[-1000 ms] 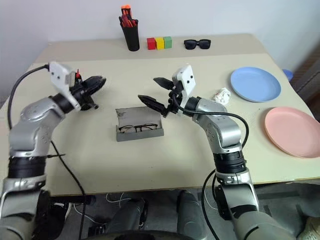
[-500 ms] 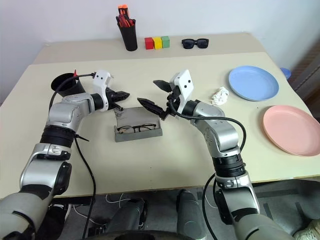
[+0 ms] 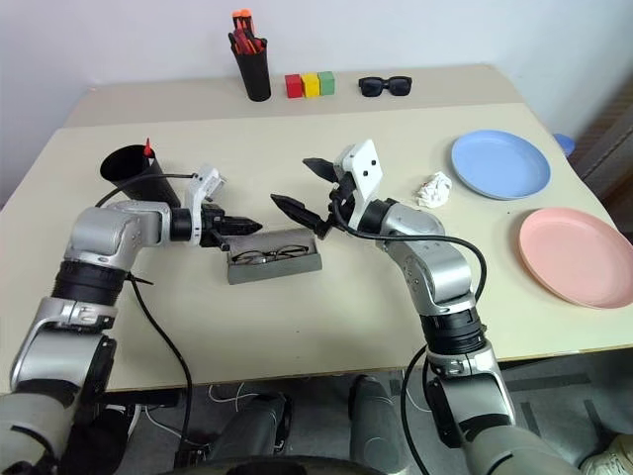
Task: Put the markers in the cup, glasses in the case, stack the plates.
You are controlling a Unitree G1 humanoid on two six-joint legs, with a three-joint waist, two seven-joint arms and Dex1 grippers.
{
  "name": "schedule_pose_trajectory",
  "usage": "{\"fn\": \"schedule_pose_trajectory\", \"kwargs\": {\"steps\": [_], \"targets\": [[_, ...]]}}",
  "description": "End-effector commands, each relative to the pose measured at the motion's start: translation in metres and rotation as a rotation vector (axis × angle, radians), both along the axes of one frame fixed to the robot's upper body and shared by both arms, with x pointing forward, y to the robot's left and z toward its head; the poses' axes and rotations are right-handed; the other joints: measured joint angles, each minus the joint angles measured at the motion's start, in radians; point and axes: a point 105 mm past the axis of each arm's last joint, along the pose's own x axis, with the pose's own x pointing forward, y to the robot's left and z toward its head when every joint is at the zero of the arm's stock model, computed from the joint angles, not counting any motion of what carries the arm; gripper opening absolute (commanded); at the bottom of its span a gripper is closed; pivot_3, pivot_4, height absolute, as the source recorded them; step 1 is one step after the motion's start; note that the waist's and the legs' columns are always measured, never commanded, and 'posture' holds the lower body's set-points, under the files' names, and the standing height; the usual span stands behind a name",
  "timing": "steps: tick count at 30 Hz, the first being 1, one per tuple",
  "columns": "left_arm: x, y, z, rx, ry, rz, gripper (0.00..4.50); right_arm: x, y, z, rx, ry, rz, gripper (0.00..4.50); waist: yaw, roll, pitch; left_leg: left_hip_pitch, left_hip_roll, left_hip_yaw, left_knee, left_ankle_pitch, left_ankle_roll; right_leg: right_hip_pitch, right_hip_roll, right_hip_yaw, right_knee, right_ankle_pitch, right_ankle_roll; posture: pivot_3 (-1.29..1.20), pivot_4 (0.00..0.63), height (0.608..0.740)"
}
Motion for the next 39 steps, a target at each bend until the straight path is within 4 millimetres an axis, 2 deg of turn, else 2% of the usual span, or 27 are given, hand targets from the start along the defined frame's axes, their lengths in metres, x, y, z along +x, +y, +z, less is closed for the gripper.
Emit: {"fn": "schedule_pose_trajectory", "kwargs": {"steps": [1, 5, 8, 9, 10, 11, 13, 18, 20, 21, 24, 26, 29, 35, 39], "targets": [[-0.014, -0.007, 0.005, 0.052, -0.083, -0.075, 0.05, -0.003, -0.001, 0.011, 0.007, -0.057, 0.001, 4.5, 0.002, 0.0, 0.0, 0.0, 0.0, 0.0, 0.0, 0.0, 0.0, 0.0, 0.0, 0.0, 0.0, 0.0, 0.0, 0.0, 0.15, 0.74], [-0.018, -0.006, 0.006, 0.106, -0.222, -0.06, 0.05, -0.002, -0.001, 0.011, 0.003, -0.06, -0.003, 4.5, 0.006, 0.0, 0.0, 0.0, 0.0, 0.0, 0.0, 0.0, 0.0, 0.0, 0.0, 0.0, 0.0, 0.0, 0.0, 0.0, 0.15, 0.74], [-0.004, -0.005, 0.028, 0.016, -0.358, 0.047, 0.05, -0.002, -0.002, 0.011, 0.002, -0.062, -0.005, 4.5, 0.009, 0.0, 0.0, 0.0, 0.0, 0.0, 0.0, 0.0, 0.0, 0.0, 0.0, 0.0, 0.0, 0.0, 0.0, 0.0, 0.15, 0.74], [0.001, -0.004, 0.041, -0.04, -0.415, 0.083, 0.05, 0.0, -0.003, 0.01, -0.004, -0.068, -0.016, 4.5, 0.01, 0.0, 0.0, 0.0, 0.0, 0.0, 0.0, 0.0, 0.0, 0.0, 0.0, 0.0, 0.0, 0.0, 0.0, 0.0, 0.15, 0.74], [0.005, -0.002, 0.05, -0.085, -0.438, 0.122, 0.58, 0.001, -0.006, 0.01, -0.01, -0.075, -0.028, 4.5, 0.01, 0.0, 0.0, -0.001, 0.0, 0.0, 0.001, 0.0, 0.0, 0.0, 0.0, 0.0, 0.0, 0.0, 0.0, 0.0, 0.15, 0.74], [0.004, -0.001, 0.058, -0.103, -0.481, 0.111, 0.88, 0.004, -0.011, 0.011, -0.01, -0.073, -0.046, 4.5, 0.01, 0.0, 0.0, -0.001, 0.0, 0.0, 0.001, 0.0, 0.0, 0.0, 0.0, 0.0, 0.0, 0.0, 0.0, 0.0, 0.15, 0.74], [0.0, -0.001, 0.071, -0.162, -0.51, 0.093, 1.89, 0.012, -0.026, 0.013, -0.012, -0.075, -0.107, 4.5, 0.009, 0.0, 0.0, 0.0, 0.0, 0.0, 0.0, 0.0, 0.0, 0.0, 0.0, 0.0, 0.0, 0.0, 0.0, 0.0, 0.15, 0.74], [-0.01, 0.001, 0.094, -0.294, -0.563, 0.019, 4.44, 0.038, -0.093, 0.016, -0.054, -0.089, -0.394, 4.5, 0.012, 0.0, 0.0, 0.0, 0.0, 0.001, 0.0, 0.0, 0.0, 0.0, 0.0, 0.0, -0.001, 0.0, 0.0, 0.0, 0.15, 0.74], [-0.015, 0.001, 0.099, -0.339, -0.572, -0.026, 4.44, 0.045, -0.136, 0.006, -0.125, -0.026, -0.541, 4.5, 0.012, 0.0, 0.0, -0.001, 0.0, 0.001, 0.001, 0.0, 0.0, 0.0, 0.0, 0.0, -0.001, 0.0, 0.0, 0.0, 0.15, 0.74], [-0.017, 0.001, 0.101, -0.353, -0.576, -0.043, 4.44, 0.047, -0.151, 0.003, -0.148, -0.004, -0.593, 4.5, 0.012, 0.0, 0.0, -0.001, 0.0, 0.001, 0.001, 0.0, 0.0, 0.0, 0.0, 0.0, -0.001, 0.0, 0.0, 0.0, 0.15, 0.74], [-0.025, -0.002, 0.101, -0.403, -0.546, -0.115, 4.44, 0.046, -0.226, 0.003, -0.21, 0.065, -0.86, 4.5, 0.012, 0.0, 0.0, -0.001, 0.0, 0.001, 0.001, 0.0, 0.0, 0.0, 0.0, 0.0, -0.001, 0.0, 0.0, 0.0, 0.15, 0.74], [-0.03, -0.003, 0.098, -0.423, -0.521, -0.163, 4.44, 0.036, -0.254, 0.002, -0.258, 0.104, -0.944, 4.5, 0.012, 0.0, 0.0, -0.001, 0.0, 0.002, 0.0, 0.0, 0.0, 0.0, 0.0, 0.0, -0.002, 0.0, 0.0, 0.0, 0.15, 0.74], [-0.032, -0.004, 0.093, -0.42, -0.502, -0.202, 4.44, 0.017, -0.271, -0.007, -0.316, 0.178, -0.974, 4.5, 0.007, 0.0, 0.0, 0.0, 0.0, 0.002, 0.0, 0.0, 0.001, 0.001, 0.0, 0.0, -0.002, 0.0, 0.0, 0.0, 0.15, 0.74], [-0.033, -0.004, 0.082, -0.39, -0.429, -0.282, 4.44, -0.028, -0.3, -0.037, -0.386, 0.388, -1.055, 4.5, 0.009, 0.0, 0.0, 0.0, 0.001, 0.005, 0.001, 0.0, 0.001, 0.002, 0.0, 0.002, -0.003, 0.0, 0.0, 0.0, 0.15, 0.74], [-0.033, -0.008, 0.076, -0.373, -0.409, -0.327, 4.44, -0.047, -0.307, -0.059, -0.444, 0.491, -1.081, 4.5, 0.012, 0.0, 0.0, 0.0, 0.001, 0.005, 0.003, 0.0, 0.001, 0.004, 0.0, 0.002, -0.005, 0.0, 0.0, 0.0, 0.15, 0.74]]}}
